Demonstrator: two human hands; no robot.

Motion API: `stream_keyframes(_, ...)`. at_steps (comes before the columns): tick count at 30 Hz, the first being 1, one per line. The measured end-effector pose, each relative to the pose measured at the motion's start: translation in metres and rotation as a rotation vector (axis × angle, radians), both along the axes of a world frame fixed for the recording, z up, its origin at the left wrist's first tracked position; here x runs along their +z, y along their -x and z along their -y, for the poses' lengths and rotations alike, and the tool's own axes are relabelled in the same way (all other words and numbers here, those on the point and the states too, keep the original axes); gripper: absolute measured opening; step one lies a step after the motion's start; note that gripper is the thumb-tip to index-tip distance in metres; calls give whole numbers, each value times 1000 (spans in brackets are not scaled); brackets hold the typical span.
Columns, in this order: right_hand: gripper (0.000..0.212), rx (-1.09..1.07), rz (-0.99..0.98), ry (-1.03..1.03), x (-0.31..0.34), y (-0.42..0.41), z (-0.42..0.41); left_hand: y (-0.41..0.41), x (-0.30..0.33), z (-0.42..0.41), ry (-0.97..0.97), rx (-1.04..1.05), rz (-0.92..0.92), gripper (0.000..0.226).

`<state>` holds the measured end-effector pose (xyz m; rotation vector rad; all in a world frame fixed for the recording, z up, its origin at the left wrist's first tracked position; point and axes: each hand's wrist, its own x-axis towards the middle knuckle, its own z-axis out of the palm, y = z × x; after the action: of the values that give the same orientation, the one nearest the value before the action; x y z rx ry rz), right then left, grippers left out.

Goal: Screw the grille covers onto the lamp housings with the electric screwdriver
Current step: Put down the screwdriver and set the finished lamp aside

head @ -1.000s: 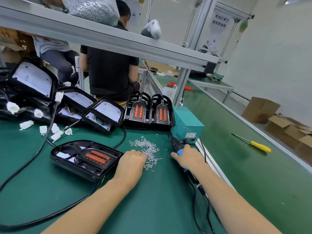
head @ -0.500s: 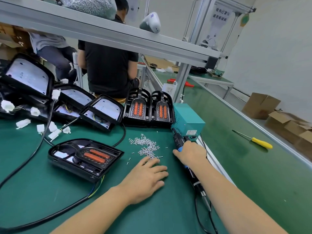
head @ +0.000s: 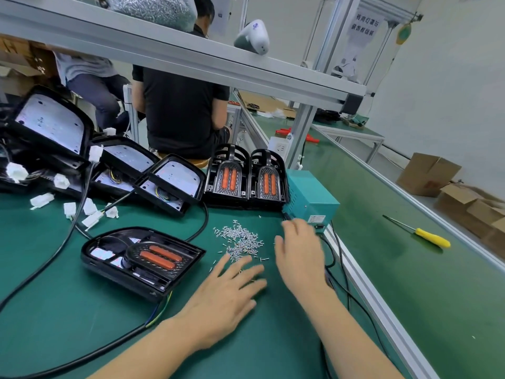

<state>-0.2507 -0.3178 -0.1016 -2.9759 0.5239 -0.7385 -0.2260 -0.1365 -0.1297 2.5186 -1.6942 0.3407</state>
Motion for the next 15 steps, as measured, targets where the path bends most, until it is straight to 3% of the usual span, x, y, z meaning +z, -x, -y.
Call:
stream_keyframes(2,39,217,-48,-271,-9,-7,-15,1,-1,-8,-67,-10,-46,39)
stream_keyframes(4,49,228,-222,-452,-20,-15,-19,-3,-2,-10,-164,46,-110,56)
stream_keyframes(8,75,-32,-383,-334,-37,-30,-11,-20,-21,-9,-143,142,-189,73)
stream_keyframes(10,83,-4,-401,-333,-41,-38,-15,-24,-26,-7,-112,183,-222,74)
stream_keyframes(15,55,340,-336,-573,-42,-54,-25,-21,-22,-6,-66,197,-234,76)
